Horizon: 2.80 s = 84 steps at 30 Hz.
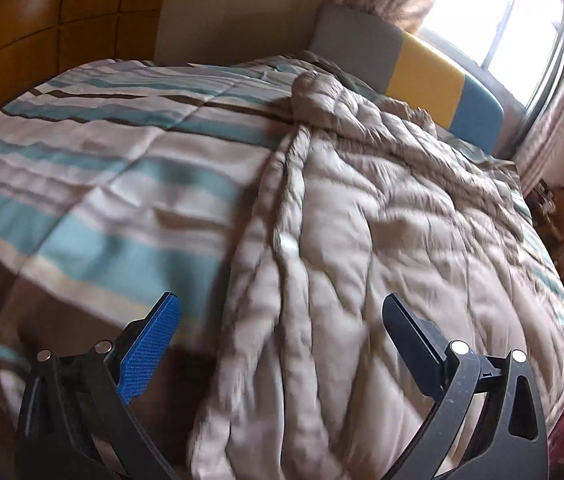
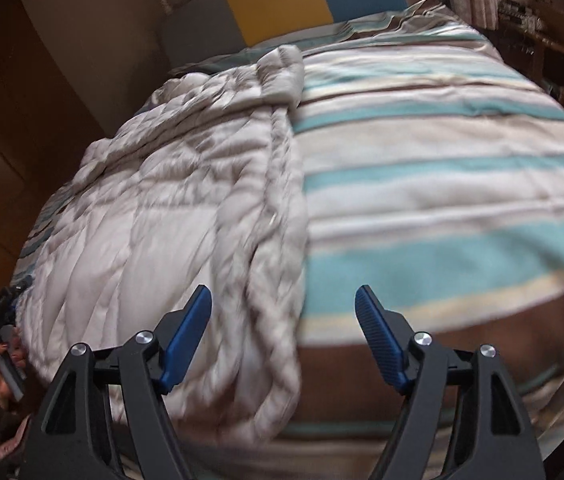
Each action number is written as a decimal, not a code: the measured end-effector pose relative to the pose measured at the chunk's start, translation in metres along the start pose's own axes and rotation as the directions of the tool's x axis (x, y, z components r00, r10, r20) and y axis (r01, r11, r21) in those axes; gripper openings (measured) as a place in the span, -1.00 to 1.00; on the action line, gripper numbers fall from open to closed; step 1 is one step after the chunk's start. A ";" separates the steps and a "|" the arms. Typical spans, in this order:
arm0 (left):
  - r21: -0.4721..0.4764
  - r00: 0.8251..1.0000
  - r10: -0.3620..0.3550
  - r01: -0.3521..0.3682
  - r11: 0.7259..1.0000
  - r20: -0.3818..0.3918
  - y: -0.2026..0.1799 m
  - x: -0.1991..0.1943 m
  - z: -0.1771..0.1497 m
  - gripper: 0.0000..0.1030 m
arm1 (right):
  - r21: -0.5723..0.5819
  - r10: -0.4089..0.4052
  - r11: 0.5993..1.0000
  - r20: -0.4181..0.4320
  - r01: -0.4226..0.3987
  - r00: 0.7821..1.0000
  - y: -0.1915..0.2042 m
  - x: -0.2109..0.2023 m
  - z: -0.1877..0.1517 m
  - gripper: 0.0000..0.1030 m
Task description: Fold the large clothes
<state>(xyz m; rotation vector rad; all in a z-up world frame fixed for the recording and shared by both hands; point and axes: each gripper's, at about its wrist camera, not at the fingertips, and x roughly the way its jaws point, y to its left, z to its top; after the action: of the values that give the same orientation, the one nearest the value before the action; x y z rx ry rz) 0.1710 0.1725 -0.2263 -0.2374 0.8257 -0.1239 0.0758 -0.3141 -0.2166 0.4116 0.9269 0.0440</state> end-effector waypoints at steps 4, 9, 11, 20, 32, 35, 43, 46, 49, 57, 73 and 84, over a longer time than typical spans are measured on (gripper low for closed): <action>0.069 0.997 -0.067 0.065 0.995 0.023 -0.011 -0.010 -0.016 0.94 | 0.005 0.012 1.000 -0.013 -0.012 1.000 0.003 0.006 -0.010 0.41; 0.136 0.999 -0.044 0.045 0.990 -0.008 -0.024 -0.005 -0.036 0.93 | -0.006 0.031 1.000 -0.015 -0.031 0.999 0.010 0.015 -0.013 0.00; 0.126 0.999 -0.048 0.048 0.991 -0.008 -0.024 -0.005 -0.038 0.86 | -0.019 0.044 0.999 -0.017 -0.045 0.999 0.013 0.017 -0.013 -0.23; 0.148 0.988 -0.147 0.151 0.977 -0.039 -0.037 -0.029 -0.040 -0.62 | 0.018 0.188 0.982 0.041 -0.189 0.981 0.004 -0.007 -0.011 -0.75; 0.076 0.926 -0.363 0.356 0.931 0.105 -0.061 -0.067 0.022 -0.68 | 0.084 0.367 0.918 0.184 -0.387 0.912 0.004 -0.035 0.037 -0.81; 0.100 0.922 -0.366 0.355 0.929 0.124 -0.068 -0.063 0.048 -0.68 | 0.014 0.365 0.927 0.203 -0.375 0.909 0.025 -0.029 0.069 -0.81; 0.069 0.934 -0.329 0.322 0.944 0.139 -0.073 -0.025 0.118 -0.68 | 0.075 0.393 0.903 0.249 -0.422 0.885 0.024 0.002 0.146 -0.81; 0.048 0.939 -0.317 0.314 0.948 0.136 -0.069 -0.006 0.139 -0.68 | 0.117 0.392 0.894 0.263 -0.433 0.881 0.013 0.016 0.170 -0.82; 0.029 0.944 -0.308 0.306 0.952 0.118 -0.068 0.017 0.159 -0.68 | 0.148 0.389 0.889 0.257 -0.434 0.885 0.005 0.034 0.192 -0.82; -0.056 0.967 -0.252 0.254 0.966 0.036 -0.064 0.087 0.197 -0.68 | 0.211 0.320 0.907 0.215 -0.364 0.923 -0.013 0.095 0.245 -0.82; -0.212 0.970 -0.241 0.245 0.946 0.045 -0.052 0.139 0.211 0.21 | 0.329 0.313 0.866 0.232 -0.377 0.921 -0.045 0.169 0.252 -0.52; -0.269 0.987 -0.092 0.126 0.955 0.133 -0.018 0.113 0.202 0.89 | 0.231 0.238 0.915 0.356 -0.332 0.904 -0.046 0.113 0.235 0.67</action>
<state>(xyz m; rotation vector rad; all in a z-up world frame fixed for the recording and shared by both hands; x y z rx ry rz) 0.3961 0.1643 -0.1704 -0.5506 0.7097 -0.0965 0.3224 -0.4091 -0.1957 0.8025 0.5417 0.1107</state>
